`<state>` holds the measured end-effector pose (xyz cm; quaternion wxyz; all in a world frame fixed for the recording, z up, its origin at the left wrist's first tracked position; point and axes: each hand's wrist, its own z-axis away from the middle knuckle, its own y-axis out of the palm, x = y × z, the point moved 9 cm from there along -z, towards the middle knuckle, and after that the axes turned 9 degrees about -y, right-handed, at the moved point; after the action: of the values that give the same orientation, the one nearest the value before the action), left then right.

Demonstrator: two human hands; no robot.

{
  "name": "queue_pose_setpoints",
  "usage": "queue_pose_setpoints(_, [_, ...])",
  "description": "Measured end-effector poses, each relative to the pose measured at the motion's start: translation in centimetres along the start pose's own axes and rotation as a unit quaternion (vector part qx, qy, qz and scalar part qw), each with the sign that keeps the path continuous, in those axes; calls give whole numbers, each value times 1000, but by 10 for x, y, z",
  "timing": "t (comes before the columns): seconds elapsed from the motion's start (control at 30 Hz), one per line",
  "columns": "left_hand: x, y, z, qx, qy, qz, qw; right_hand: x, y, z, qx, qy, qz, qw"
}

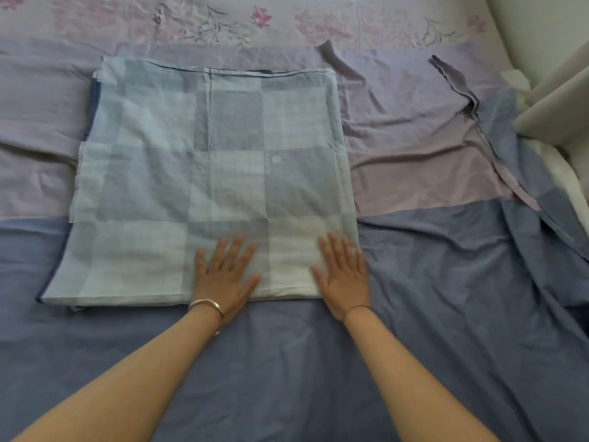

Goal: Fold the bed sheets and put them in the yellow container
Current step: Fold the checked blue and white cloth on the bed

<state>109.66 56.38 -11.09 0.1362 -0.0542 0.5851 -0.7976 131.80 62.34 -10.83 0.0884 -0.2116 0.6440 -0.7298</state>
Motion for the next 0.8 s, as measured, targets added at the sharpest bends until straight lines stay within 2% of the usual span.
queue_pose_setpoints(0.1, [65, 0, 3, 11, -74, 7, 997, -36, 0, 32, 11, 55, -36, 998])
queue_pose_setpoints(0.17, [88, 1, 5, 14, -91, 7, 996, -41, -13, 37, -14, 66, -123, 990])
queue_pose_setpoints(0.2, [92, 2, 5, 17, -93, 4, 996, -46, -22, 35, -45, 95, -195, 975])
queue_pose_setpoints(0.27, [94, 1, 6, 11, -104, 9, 995, -57, -26, 24, -92, 207, -363, 904])
queue_pose_setpoints(0.33, [87, -3, 6, -3, -111, 3, 994, -62, -17, 15, -69, 303, -478, 822])
queue_pose_setpoints(0.37, [86, -5, 6, -12, -117, -5, 993, -61, -17, 10, -56, 321, -504, 800])
queue_pose_setpoints(0.47, [86, -9, 6, 9, -139, 25, 990, -48, -27, -5, -3, 319, -562, 763])
queue_pose_setpoints(0.6, [107, -25, -3, -3, -124, 130, 984, -1, -67, -33, 53, 274, -644, 713])
queue_pose_setpoints(0.67, [113, -38, -8, -5, -102, 276, 956, 28, -86, -53, 62, 242, -658, 710])
queue_pose_setpoints(0.73, [123, -54, -10, 10, -114, 461, 880, 69, -101, -79, 67, 198, -656, 725])
queue_pose_setpoints(0.8, [132, -60, -16, 52, -158, 589, 791, 119, -113, -105, 72, 137, -656, 738])
